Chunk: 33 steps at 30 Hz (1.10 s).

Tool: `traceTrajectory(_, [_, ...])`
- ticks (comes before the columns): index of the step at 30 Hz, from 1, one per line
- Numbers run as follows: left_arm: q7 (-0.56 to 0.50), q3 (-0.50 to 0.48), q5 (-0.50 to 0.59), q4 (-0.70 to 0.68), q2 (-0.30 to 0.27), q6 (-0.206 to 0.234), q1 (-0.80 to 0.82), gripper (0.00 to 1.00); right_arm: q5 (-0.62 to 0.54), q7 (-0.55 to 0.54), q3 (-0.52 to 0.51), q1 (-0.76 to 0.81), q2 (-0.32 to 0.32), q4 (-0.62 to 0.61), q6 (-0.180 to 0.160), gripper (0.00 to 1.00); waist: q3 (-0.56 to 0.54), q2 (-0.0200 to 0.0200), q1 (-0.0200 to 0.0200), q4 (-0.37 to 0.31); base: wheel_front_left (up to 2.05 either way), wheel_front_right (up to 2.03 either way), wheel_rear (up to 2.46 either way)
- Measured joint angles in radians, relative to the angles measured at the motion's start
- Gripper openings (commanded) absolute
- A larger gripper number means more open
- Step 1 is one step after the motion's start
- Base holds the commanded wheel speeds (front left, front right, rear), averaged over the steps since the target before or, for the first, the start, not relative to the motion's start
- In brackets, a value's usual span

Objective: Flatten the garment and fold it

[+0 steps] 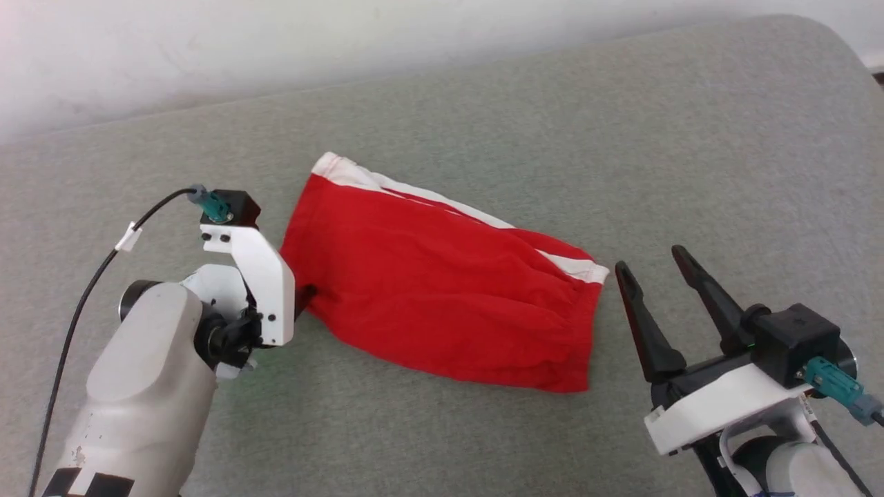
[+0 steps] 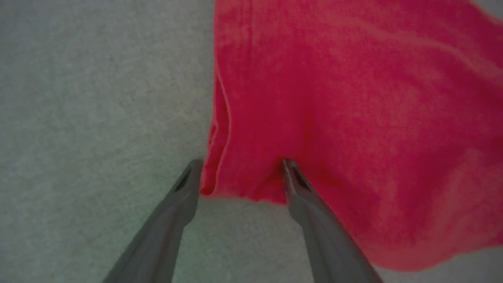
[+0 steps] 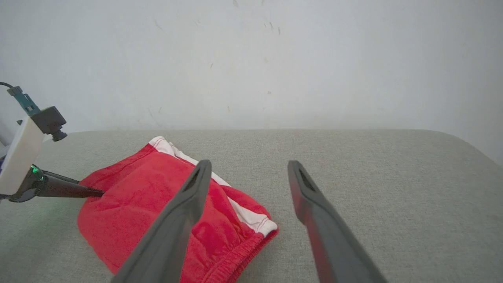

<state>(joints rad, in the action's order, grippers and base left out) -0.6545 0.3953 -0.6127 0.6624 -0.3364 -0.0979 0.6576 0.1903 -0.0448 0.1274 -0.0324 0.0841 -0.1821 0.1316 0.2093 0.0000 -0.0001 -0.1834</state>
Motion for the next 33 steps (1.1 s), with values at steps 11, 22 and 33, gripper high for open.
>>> traceTrajectory(11, [-0.021,0.023,-0.007,-0.017,0.019,0.012,-0.009,0.0,0.022,-0.066,-0.03,0.024,-0.001,0.002,0.0,1.0,0.017,0.0,0.0,-0.029,0.0,0.0,0.0])
traceTrajectory(22, [0.168,-0.007,-0.015,-0.082,0.042,0.028,-0.069,0.0,0.139,-0.414,-0.01,0.047,0.047,0.11,0.0,1.0,0.015,0.0,0.0002,0.018,0.0,0.0,0.0])
traceTrajectory(33, [0.188,0.013,-0.01,-0.204,0.05,0.028,-0.082,0.0,0.211,-0.474,0.065,-0.101,0.035,0.338,0.0,1.0,0.032,0.0,0.0002,0.077,0.0,0.0,0.0])
